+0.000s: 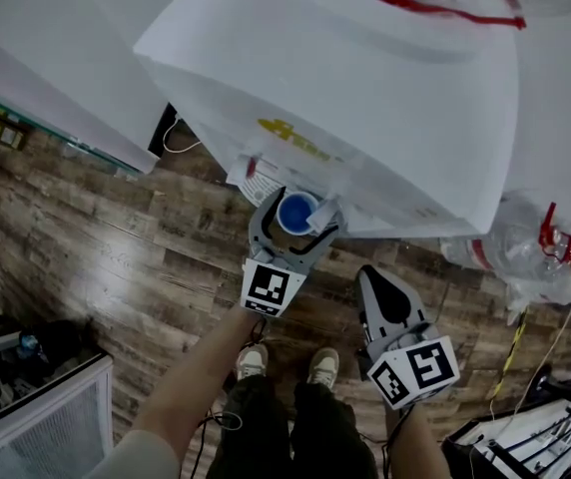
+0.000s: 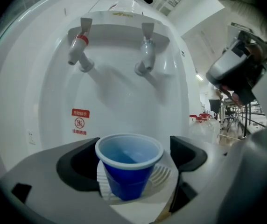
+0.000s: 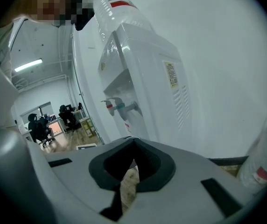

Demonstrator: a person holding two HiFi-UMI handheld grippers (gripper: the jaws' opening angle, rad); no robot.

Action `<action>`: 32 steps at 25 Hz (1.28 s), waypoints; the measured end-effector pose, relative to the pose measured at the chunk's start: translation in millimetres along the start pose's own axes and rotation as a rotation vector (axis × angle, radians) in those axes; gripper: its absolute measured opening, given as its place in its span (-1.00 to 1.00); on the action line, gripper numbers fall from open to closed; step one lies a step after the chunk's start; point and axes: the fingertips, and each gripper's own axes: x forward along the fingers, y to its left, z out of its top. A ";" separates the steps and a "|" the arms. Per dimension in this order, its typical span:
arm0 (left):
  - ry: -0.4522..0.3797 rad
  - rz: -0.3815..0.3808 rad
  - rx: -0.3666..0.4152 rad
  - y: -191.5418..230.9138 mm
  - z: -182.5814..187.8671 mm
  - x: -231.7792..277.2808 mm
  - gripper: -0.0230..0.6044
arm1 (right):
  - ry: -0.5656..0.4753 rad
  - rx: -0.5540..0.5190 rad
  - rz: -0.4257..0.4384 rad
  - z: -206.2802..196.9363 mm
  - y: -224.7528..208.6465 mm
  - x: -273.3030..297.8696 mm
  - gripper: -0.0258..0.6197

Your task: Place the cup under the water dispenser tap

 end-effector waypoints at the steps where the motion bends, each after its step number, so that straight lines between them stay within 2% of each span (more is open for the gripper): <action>1: 0.005 -0.004 0.002 -0.3 1.0 -2.3 0.54 | 0.003 -0.001 -0.003 1.4 -0.2 -1.1 -0.90; 6: 0.038 0.000 -0.024 5.8 18.5 -20.1 0.57 | 0.011 -0.009 -0.023 20.5 7.5 -11.1 -0.90; 17: 0.103 0.010 -0.020 9.8 103.3 -84.6 0.54 | -0.001 -0.054 -0.065 103.1 42.7 -59.1 -0.90; 28: 0.167 -0.041 0.002 6.5 213.7 -143.3 0.21 | -0.059 -0.087 -0.084 192.3 89.3 -113.1 -0.90; 32: 0.166 -0.031 -0.016 8.5 259.0 -165.0 0.05 | -0.083 -0.122 -0.077 223.5 110.3 -134.1 -0.90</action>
